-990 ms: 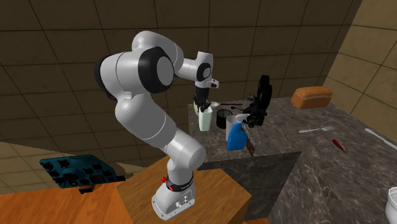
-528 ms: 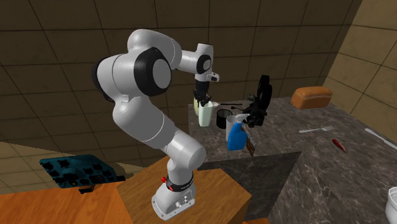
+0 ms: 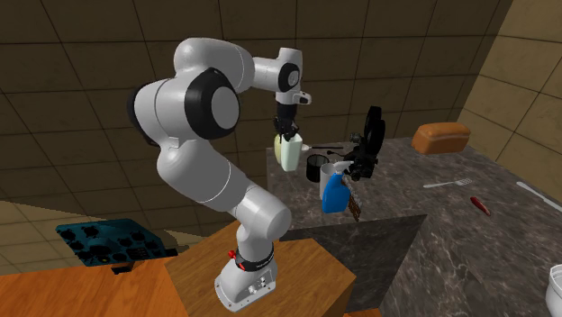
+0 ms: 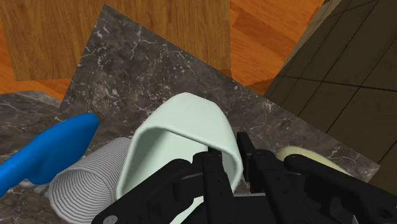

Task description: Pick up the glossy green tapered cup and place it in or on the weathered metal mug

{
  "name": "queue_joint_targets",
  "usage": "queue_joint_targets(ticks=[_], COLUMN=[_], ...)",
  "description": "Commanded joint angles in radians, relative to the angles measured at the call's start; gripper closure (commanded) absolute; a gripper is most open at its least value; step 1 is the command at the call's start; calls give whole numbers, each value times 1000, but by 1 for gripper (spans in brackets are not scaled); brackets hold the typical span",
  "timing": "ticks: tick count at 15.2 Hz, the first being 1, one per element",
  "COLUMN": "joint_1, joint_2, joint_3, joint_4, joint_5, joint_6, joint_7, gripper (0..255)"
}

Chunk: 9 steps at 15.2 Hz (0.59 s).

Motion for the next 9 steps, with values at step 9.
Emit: queue_joint_targets(ticks=[9], joint_1=[-7], joint_2=[1], joint_3=[-19], joint_4=[124], joint_5=[-17], joint_6=[-123], joint_7=[7], gripper=[255])
